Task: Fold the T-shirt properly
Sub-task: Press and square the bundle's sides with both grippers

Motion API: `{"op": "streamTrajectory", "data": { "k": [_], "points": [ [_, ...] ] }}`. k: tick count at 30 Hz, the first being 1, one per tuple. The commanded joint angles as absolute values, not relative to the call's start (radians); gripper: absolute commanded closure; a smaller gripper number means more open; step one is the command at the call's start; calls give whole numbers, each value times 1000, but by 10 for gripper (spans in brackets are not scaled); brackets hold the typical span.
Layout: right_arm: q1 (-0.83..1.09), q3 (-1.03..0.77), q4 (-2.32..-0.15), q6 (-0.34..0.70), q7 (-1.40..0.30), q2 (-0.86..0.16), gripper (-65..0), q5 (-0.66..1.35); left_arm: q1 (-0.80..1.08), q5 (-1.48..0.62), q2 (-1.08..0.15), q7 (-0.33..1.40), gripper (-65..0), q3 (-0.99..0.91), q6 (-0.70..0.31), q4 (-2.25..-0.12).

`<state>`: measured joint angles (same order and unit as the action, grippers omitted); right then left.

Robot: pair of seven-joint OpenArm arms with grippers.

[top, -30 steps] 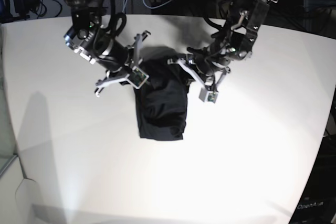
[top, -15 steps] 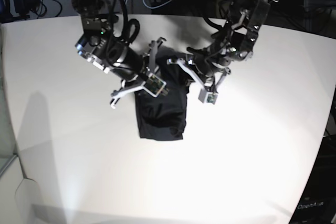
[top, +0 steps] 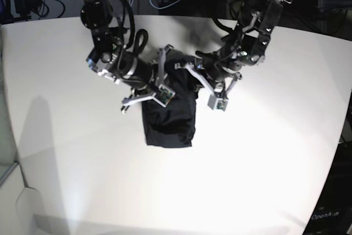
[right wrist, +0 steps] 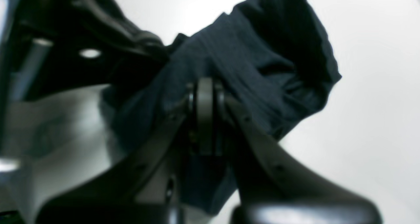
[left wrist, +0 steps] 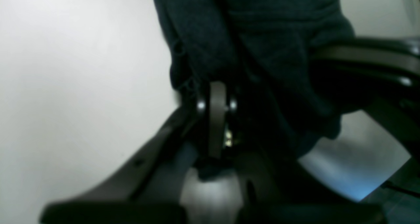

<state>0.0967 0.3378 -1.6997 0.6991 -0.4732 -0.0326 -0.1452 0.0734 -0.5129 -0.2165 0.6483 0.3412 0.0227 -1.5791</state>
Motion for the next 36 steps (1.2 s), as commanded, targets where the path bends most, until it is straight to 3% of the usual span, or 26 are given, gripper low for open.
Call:
{"op": "streamTrajectory", "data": {
  "k": [1,20,36],
  "points": [
    [77,334,-1701,698,-453,-33,-1,-131,56,-518,-217,634,-8,338,18,-1595],
    [25,277,-1457,698,-312,-127,0,-139,-7,-518,-223,624,-8,338,18,-1437],
    [-16,246,-1434,698,-289,-191,-1,-139,-21,-518,-225,625,-8,338,18,-1445]
  ]
}}
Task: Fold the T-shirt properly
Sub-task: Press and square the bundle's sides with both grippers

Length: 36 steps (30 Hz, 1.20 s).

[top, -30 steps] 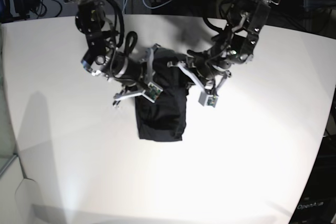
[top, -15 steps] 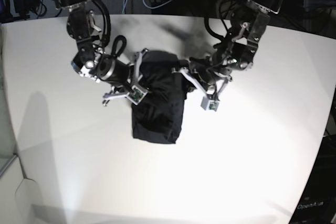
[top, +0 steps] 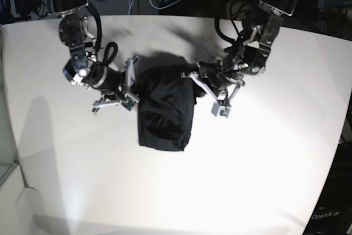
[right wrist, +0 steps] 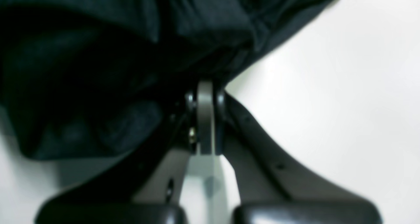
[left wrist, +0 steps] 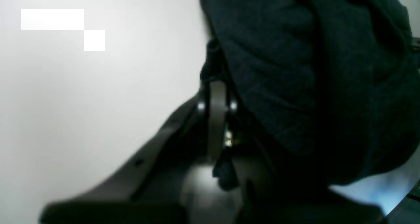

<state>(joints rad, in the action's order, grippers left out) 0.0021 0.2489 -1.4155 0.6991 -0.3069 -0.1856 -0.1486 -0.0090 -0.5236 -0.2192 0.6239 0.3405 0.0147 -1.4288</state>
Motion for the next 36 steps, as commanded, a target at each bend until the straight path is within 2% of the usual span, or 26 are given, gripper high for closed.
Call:
{"op": "streamTrajectory", "data": {
  "k": [1,10,14,17,36],
  "points": [
    [-16,246,-1440,698,-289,-193,-3,-139,-21,-518,-225,628,-8,338,18,-1448],
    [-18,243,-1632,698,-308,-251,-7,-139,-22,-518,-225,634,-8,338,18,-1494],
    [-16,251,-1735,698,-387,-234,-7,-137,-22,-518,-223,634,-8,338,18,-1494],
    [-18,254,-1768,698,-414,-183,-7,-137,-21,-518,-223,634,-8,338,18,-1494],
    [-163,366,-1518,698,-404,-130,-1,-134,-12,-518,-223,634,-8,338,18,-1494]
  ]
}}
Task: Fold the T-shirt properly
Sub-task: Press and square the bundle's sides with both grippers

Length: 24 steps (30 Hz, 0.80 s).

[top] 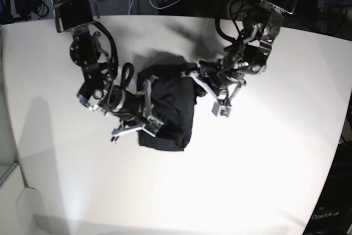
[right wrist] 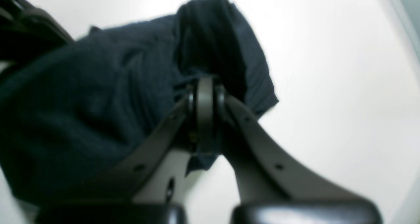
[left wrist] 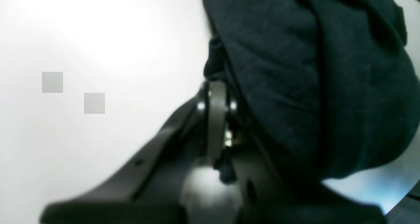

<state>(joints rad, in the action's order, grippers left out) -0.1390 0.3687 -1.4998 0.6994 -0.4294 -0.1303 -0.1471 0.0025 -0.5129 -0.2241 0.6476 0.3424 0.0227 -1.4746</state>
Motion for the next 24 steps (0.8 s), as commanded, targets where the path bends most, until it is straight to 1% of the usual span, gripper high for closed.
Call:
{"op": "streamTrajectory", "data": {
  "k": [1,7,18,24],
  "points": [
    [-173,367,-1506,698,-404,-130,-1,-133,-12,-518,-223,634,-8,338,18,-1494],
    [-217,374,-1406,698,-371,-102,-1,-136,-12,-518,-223,634,-8,338,18,-1494],
    [-372,375,-1026,698,-206,-44,-1,-137,-15,-518,-225,634,-8,338,18,-1486],
    [-470,375,-872,698,-133,-42,-1,-139,-16,-518,-225,634,-8,338,18,-1481]
  ]
}}
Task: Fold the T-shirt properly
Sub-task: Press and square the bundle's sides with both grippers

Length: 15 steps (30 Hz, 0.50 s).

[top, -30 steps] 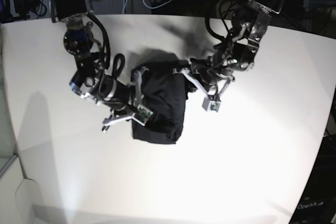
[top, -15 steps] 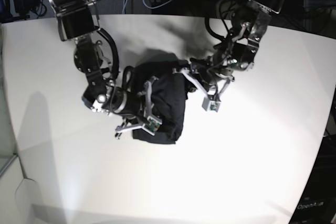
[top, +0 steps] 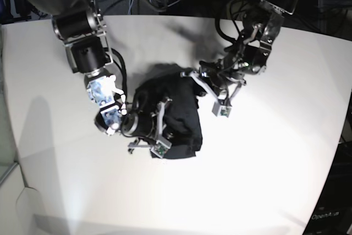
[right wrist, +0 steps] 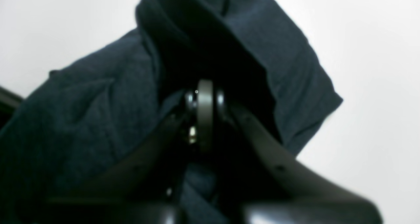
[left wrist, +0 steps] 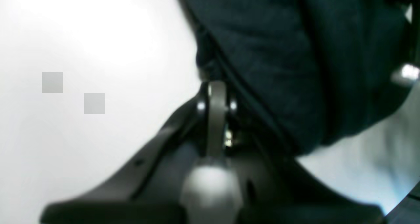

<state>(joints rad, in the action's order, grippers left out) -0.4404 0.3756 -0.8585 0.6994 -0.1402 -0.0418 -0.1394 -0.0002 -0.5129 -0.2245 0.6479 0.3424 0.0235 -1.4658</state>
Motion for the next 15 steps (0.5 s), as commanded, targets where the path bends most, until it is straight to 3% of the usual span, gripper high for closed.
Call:
{"op": "streamTrajectory", "data": {
  "k": [1,15],
  "points": [
    [-483,375,-855,698,-125,-42,-3,-139,-18,-518,-225,634,-8,338,18,-1481],
    [-631,374,-768,698,-88,-51,-4,-139,-16,-518,-239,634,-8,338,18,-1480]
  ]
}}
